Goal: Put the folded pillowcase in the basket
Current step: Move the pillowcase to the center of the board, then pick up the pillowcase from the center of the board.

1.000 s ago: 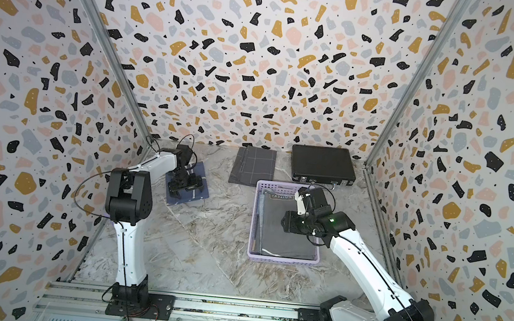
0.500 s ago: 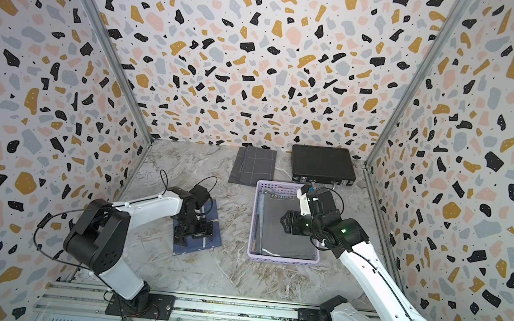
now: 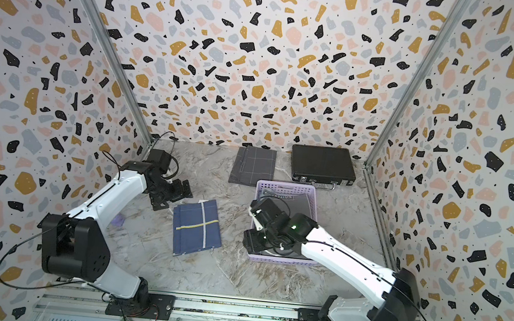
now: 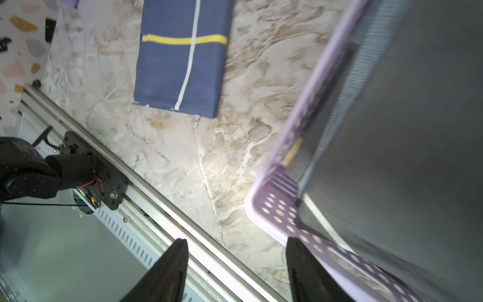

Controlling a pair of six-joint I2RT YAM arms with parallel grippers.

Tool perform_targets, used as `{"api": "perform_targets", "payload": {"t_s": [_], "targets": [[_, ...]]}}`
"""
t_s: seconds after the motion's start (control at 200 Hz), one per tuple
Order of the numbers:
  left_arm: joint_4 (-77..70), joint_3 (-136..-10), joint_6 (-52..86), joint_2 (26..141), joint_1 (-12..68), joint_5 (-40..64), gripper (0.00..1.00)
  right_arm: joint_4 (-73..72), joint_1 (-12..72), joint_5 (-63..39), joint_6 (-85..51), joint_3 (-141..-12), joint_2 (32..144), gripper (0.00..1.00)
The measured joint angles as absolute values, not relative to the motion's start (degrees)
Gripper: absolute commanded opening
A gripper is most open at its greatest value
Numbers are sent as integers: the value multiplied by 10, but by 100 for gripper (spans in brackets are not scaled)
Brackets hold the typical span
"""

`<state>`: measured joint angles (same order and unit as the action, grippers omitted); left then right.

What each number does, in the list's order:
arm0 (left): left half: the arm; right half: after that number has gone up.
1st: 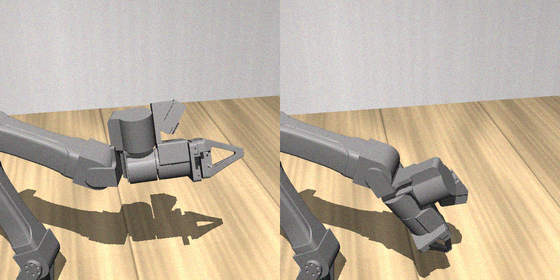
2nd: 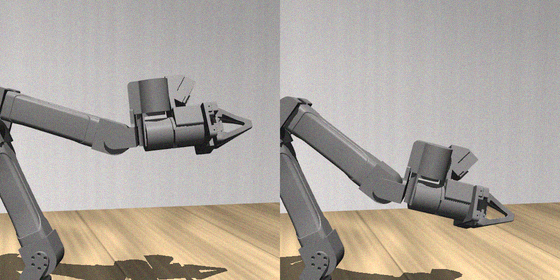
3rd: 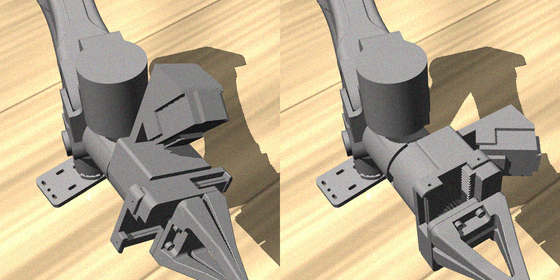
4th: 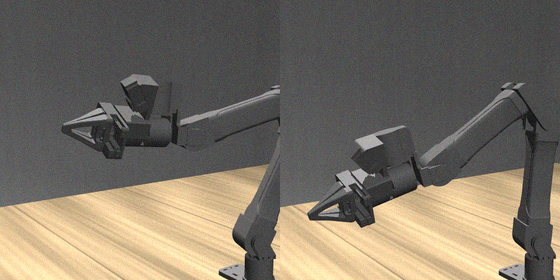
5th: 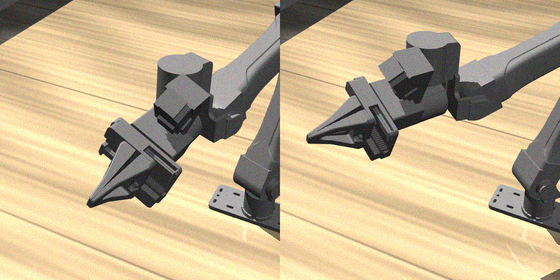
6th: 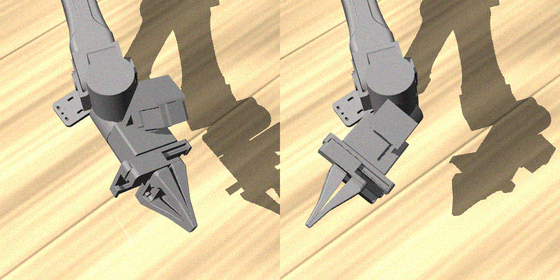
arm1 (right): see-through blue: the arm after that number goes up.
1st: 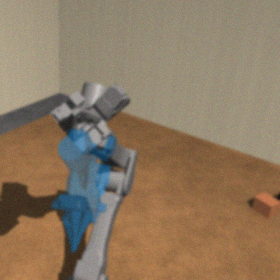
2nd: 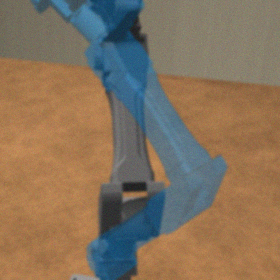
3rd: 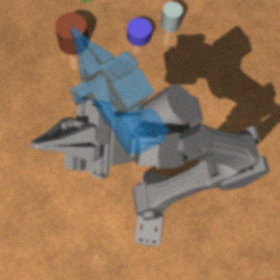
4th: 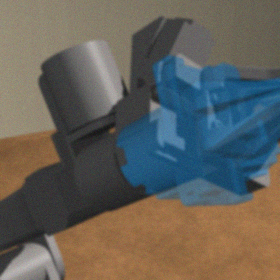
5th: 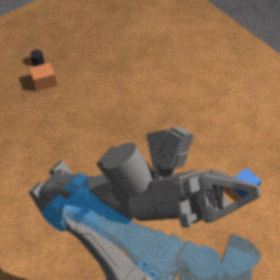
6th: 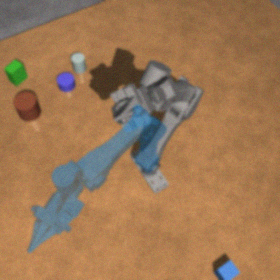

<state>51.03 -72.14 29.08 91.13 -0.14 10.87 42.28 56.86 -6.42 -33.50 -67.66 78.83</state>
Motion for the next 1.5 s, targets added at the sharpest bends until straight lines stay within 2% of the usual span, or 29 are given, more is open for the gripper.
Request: {"api": "perform_targets", "payload": {"t_s": [0.075, 0.185, 0.355, 0.526, 0.841, 0.956, 1.051, 1.161, 1.231, 1.357, 1.462, 1.502], "targets": [[514, -726, 275, 962, -37, 115, 97, 411, 582, -62, -334, -721, 855, 71], [511, -727, 264, 1011, -47, 129, 97, 394, 583, -58, -327, -789, 945, 75], [487, -723, 261, 1014, -44, 141, 98, 386, 581, -62, -307, -884, 1076, 75], [468, -723, 257, 1027, -43, 141, 95, 368, 579, -93, -308, -893, 1167, 75], [457, -729, 255, 1089, -37, 135, 94, 329, 578, -133, -320, -886, 1199, 72], [459, -740, 252, 1101, -27, 130, 87, 319, 578, -145, -328, -882, 1200, 69], [465, -750, 251, 1110, -21, 124, 79, 310, 578, -155, -334, -877, 1200, 64], [466, -750, 250, 1112, -12, 111, 59, 297, 577, -170, -343, -870, 1200, 51], [467, -750, 248, 1113, -6, 105, 50, 289, 577, -178, -349, -865, 1200, 41], [469, -750, 247, 1115, 1, 97, 46, 286, 577, -184, -356, -861, 1200, 20], [469, -750, 248, 1115, 4, 95, 33, 286, 577, -182, -357, -861, 1200, 2], [469, -750, 248, 1115, 7, 95, 29, 286, 577, -182, -359, -861, 1200, 0]]}}
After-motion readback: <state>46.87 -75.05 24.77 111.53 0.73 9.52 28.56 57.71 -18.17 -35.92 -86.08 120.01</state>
